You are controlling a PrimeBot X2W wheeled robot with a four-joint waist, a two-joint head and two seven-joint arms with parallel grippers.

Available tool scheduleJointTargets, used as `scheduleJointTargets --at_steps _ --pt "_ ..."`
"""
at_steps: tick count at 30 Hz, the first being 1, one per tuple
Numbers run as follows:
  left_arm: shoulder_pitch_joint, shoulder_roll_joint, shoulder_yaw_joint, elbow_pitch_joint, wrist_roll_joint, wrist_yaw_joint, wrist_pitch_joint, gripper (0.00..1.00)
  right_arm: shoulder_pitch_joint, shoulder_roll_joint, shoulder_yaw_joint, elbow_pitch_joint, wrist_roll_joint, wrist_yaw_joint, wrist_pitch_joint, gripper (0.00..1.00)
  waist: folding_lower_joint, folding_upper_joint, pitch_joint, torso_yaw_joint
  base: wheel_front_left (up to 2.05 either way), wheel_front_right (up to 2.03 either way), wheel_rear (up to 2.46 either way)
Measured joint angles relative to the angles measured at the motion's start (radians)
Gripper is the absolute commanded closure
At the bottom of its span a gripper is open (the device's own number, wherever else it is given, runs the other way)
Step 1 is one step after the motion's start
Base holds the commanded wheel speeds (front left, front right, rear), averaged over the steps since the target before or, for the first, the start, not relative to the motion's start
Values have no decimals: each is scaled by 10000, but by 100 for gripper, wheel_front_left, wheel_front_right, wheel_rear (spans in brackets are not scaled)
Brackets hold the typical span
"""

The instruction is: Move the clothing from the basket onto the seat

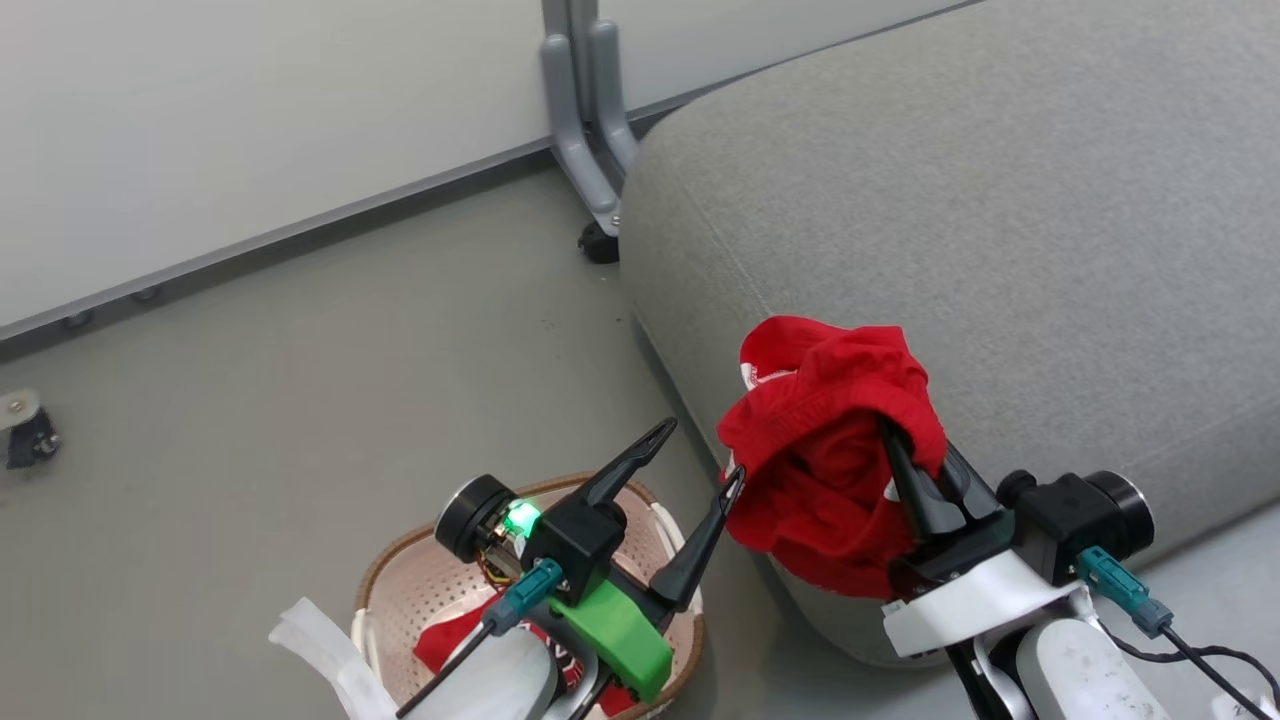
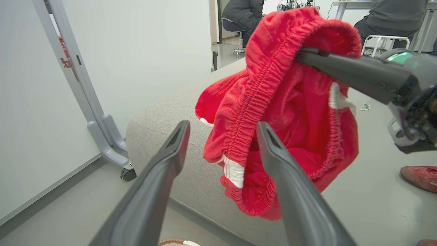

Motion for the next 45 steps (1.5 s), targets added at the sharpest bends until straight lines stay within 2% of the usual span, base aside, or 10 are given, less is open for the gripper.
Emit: scheduleJointTargets --at_steps 10,18,23,28,34,40,44,45 --pt "-317 107 -127 -44 12 13 52 0 437 94 -274 -376 201 0 0 100 0 0 473 -1680 0 0 0" --pt "-781 288 -322 -288 188 -2 334 0 -43 336 -813 -550 748 0 0 100 0 0 1300 -2211 0 0 0" --pt "-1337 433 -362 -648 322 -17 621 0 -1570 301 -1641 -700 1592 0 0 100 0 0 2086 -2200 0 0 0" --pt "-1883 704 -376 -1106 619 -21 924 0 -3634 -472 -2531 -238 2316 0 0 100 0 0 3051 -1991 0 0 0" --pt "-2577 940 -449 -1593 828 -75 1185 0 -5982 -1643 -3505 951 2782 0 0 100 1 0 4357 -1606 0 0 0" --pt "-3054 1041 -537 -1751 913 -105 1239 0 -7287 -2197 -3779 2328 2901 0 -2 100 2 0 5652 -1136 0 0 0" --pt "-3250 1039 -608 -1756 924 -117 1248 0 -7556 -2242 -3689 3768 2924 0 0 100 2 0 6196 -890 0 0 0" --pt "-3284 1039 -604 -1732 924 -117 1244 0 -7639 -2222 -3689 4174 2913 0 2 64 2 0 6316 -819 0 0 0"
